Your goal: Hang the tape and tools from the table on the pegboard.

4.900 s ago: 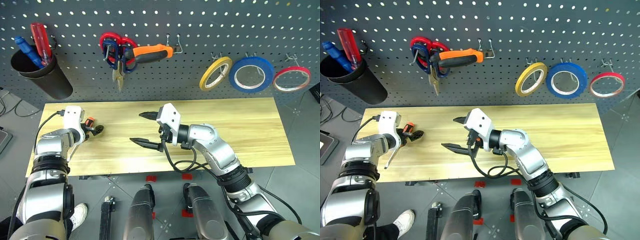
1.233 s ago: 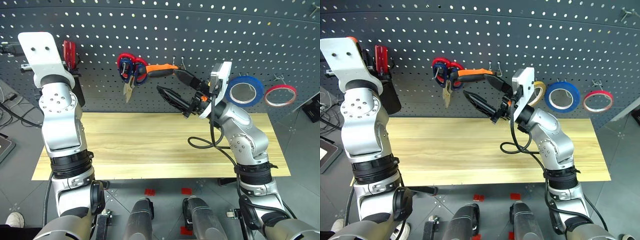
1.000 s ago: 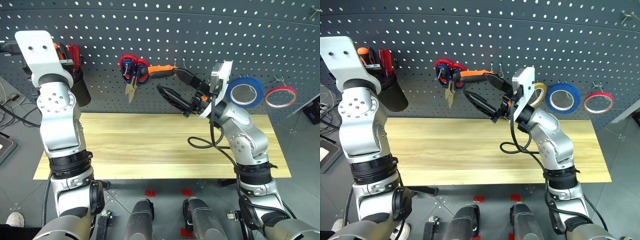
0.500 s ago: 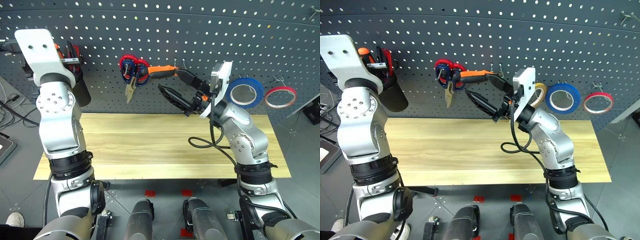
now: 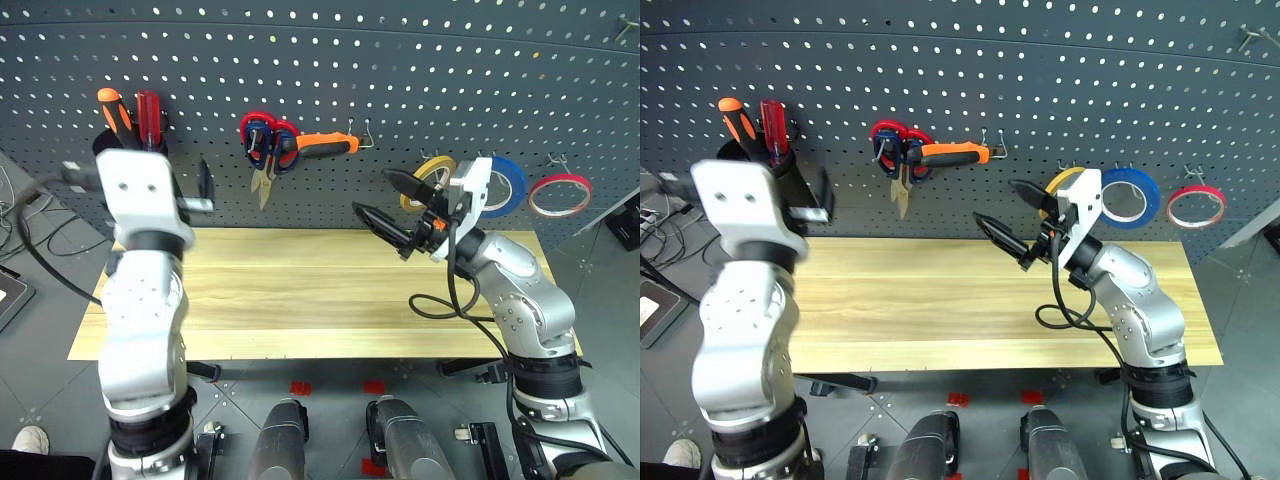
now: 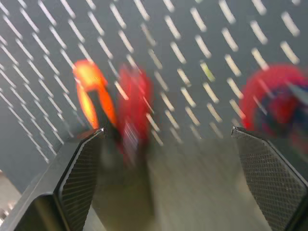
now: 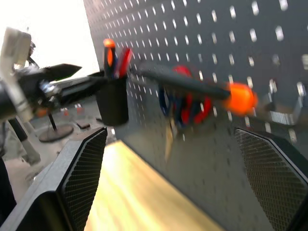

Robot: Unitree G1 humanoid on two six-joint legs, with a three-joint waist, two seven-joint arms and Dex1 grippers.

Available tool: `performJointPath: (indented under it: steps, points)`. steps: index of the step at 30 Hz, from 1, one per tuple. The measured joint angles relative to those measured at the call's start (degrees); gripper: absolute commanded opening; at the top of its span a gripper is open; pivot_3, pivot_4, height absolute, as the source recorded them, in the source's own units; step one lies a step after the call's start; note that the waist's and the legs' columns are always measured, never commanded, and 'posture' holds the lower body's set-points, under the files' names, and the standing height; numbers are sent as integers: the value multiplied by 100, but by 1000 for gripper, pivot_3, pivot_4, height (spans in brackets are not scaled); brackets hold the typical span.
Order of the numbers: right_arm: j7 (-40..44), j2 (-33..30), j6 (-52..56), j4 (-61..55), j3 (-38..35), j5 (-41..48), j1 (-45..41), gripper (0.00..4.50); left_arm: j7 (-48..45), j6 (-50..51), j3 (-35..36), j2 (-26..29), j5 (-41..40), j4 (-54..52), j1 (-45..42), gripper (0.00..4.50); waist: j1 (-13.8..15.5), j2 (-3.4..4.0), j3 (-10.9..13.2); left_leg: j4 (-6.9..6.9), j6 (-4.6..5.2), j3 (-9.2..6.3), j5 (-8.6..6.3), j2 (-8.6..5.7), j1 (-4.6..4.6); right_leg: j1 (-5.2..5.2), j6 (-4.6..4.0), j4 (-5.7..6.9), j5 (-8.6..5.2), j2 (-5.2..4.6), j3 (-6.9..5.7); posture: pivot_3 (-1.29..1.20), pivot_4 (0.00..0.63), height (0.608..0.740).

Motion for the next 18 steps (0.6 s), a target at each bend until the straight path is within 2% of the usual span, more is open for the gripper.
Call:
performJointPath:
  steps: [5, 9, 14, 18]
  points:
    - [-599, -12, 23, -224, 31, -487, 593, 4500, -95, -116, -377, -531, -148, -122, 1048, 4468, 3, 14, -39, -2, 7, 4, -4, -3, 9, 9, 0, -6, 0, -1, 6, -57, 227, 740]
    - [-1095, -148, -31, -73, 288, -1306, 1004, 4500, -87, -126, -399, -951, -341, 182, 1405, 4468, 10, 15, -45, -1, 10, 3, -6, -4, 10, 11, 0, -6, 0, 1, 5, -60, 225, 740]
    - [-1916, -95, 129, 605, 322, -2094, 1213, 4500, -100, -306, -203, -1036, -469, 938, 1490, 4468, 0, 36, -89, -2, 10, 8, -5, -3, 10, 10, 0, -8, 0, 4, 9, -71, 215, 740]
    - [-2394, 215, 516, 902, 149, -2204, 1346, 4500, -261, -678, -158, -915, -529, 1549, 1553, 4468, -1, 49, -138, -7, 13, 11, -7, -3, 10, 10, 0, -13, 0, 4, 12, -79, 206, 740]
